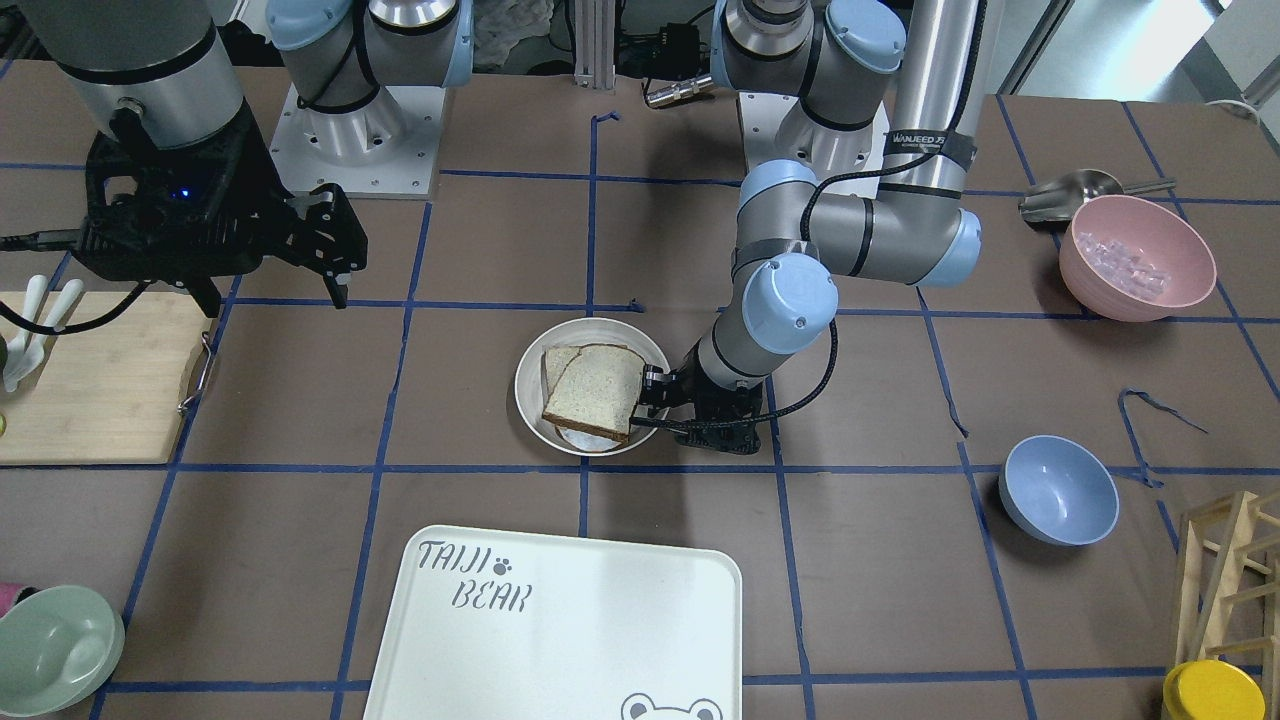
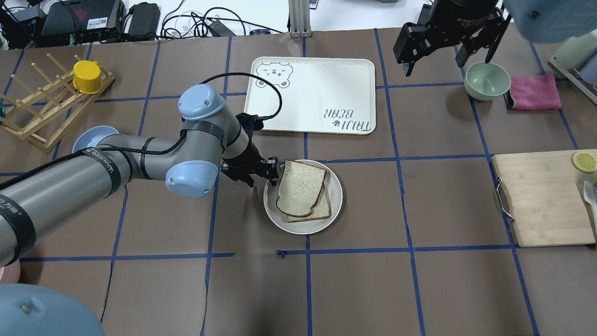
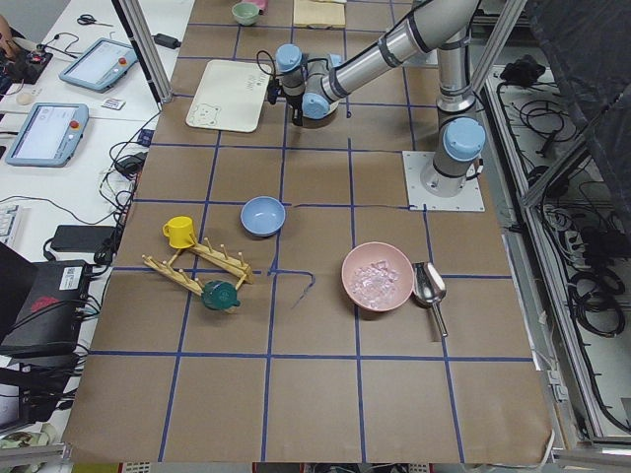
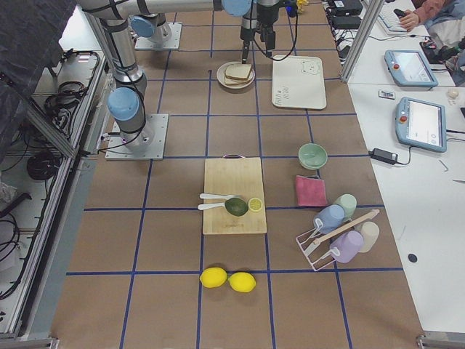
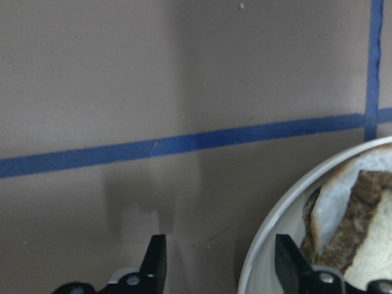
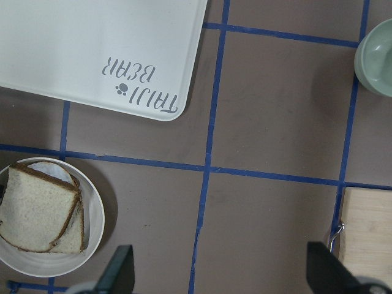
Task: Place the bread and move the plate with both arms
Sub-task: 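Reach the left gripper to the plate rim and grasp it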
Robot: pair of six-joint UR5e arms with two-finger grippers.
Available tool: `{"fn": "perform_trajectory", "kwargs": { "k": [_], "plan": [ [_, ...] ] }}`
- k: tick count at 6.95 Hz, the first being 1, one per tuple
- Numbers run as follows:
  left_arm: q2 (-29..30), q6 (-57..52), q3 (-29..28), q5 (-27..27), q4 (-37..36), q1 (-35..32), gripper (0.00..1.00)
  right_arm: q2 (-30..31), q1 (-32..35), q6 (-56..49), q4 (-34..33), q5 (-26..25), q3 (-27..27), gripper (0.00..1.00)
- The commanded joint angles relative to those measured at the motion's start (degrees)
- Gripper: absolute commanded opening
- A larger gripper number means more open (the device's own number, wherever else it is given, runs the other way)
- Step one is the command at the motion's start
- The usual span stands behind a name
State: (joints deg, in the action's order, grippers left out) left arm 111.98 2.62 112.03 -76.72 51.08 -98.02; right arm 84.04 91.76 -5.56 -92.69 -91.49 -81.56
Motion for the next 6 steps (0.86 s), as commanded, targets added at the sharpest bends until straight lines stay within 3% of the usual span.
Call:
{"fn": "perform_trajectory", "kwargs": {
  "k": [1, 2, 3, 4, 6],
  "plan": [
    [0.1, 0.4, 0.2, 0.5, -0.1, -0.2, 0.64, 0.1, 0.0, 0.4, 0.0, 0.4, 0.0, 1.00],
    [0.1, 0.4, 0.2, 0.5, -0.1, -0.2, 0.51, 0.1, -0.1, 0.3, -1.9, 0.3, 0.0, 1.00],
    [0.1, -0.2, 0.1, 0.5, -0.1, -0.2, 0.11, 0.1, -0.1, 0.3, -2.6, 0.6, 0.0, 1.00],
    [0.1, 0.2, -0.1, 0.5, -0.2, -0.2, 0.00, 0.0, -0.1, 0.3, -2.8, 0.8, 0.0, 1.00],
    [-0.4, 0.4, -0.4, 0.7, -0.6, -0.2, 0.00, 0.0, -0.1, 0.2, -2.9, 0.8, 0.0, 1.00]
  ]
}}
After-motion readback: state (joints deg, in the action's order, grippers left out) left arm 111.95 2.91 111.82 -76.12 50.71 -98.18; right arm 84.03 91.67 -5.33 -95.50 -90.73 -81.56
